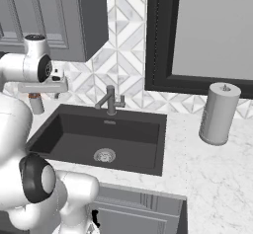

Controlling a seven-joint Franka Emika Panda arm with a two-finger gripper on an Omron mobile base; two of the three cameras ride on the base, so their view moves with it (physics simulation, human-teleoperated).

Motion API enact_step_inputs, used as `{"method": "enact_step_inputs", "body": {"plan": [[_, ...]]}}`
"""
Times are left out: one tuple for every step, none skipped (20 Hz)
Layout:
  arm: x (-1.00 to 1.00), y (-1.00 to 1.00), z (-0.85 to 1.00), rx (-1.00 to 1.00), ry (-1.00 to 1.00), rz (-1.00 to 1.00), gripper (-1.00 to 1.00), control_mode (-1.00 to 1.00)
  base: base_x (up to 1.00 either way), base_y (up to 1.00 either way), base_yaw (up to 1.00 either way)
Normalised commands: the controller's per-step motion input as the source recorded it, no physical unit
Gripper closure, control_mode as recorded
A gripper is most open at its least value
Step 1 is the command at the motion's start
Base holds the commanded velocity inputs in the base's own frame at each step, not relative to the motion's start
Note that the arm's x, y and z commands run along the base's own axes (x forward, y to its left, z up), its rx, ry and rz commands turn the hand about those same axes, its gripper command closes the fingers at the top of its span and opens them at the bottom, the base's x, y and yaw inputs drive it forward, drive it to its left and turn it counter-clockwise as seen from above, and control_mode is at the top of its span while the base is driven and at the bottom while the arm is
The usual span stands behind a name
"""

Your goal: Pick the pan and sponge and place them into the sink. Then turn on the water.

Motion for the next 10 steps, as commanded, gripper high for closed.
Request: {"method": "enact_step_inputs", "body": {"plan": [[0.15, 1.00, -0.35, 0.00, 0.20, 0.35, -1.00, -1.00, 0.00, 0.00, 0.00], [0.06, 1.00, -0.50, 0.00, 0.18, 0.33, -1.00, -1.00, 0.00, 0.00, 0.00], [0.00, 1.00, -0.66, 0.00, 0.13, 0.31, -1.00, -1.00, 0.00, 0.00, 0.00], [0.00, 1.00, -0.78, 0.00, 0.09, 0.27, -1.00, -1.00, 0.00, 0.00, 0.00], [0.00, 1.00, -0.87, 0.00, 0.06, 0.24, -1.00, -1.00, 0.00, 0.00, 0.00], [0.00, 1.00, -0.92, 0.00, 0.04, 0.21, -1.00, -1.00, 0.00, 0.00, 0.00], [0.00, 1.00, -0.91, 0.00, 0.03, 0.16, -1.00, -1.00, 0.00, 0.00, 0.00], [0.00, 1.00, -0.86, 0.00, 0.00, 0.12, -1.00, -1.00, 0.00, 0.00, 0.00], [0.00, 1.00, -0.80, 0.00, 0.00, 0.06, -1.00, -1.00, 0.00, 0.00, 0.00], [0.02, 1.00, -0.69, 0.00, 0.00, 0.01, -1.00, -1.00, 0.00, 0.00, 0.00]]}}
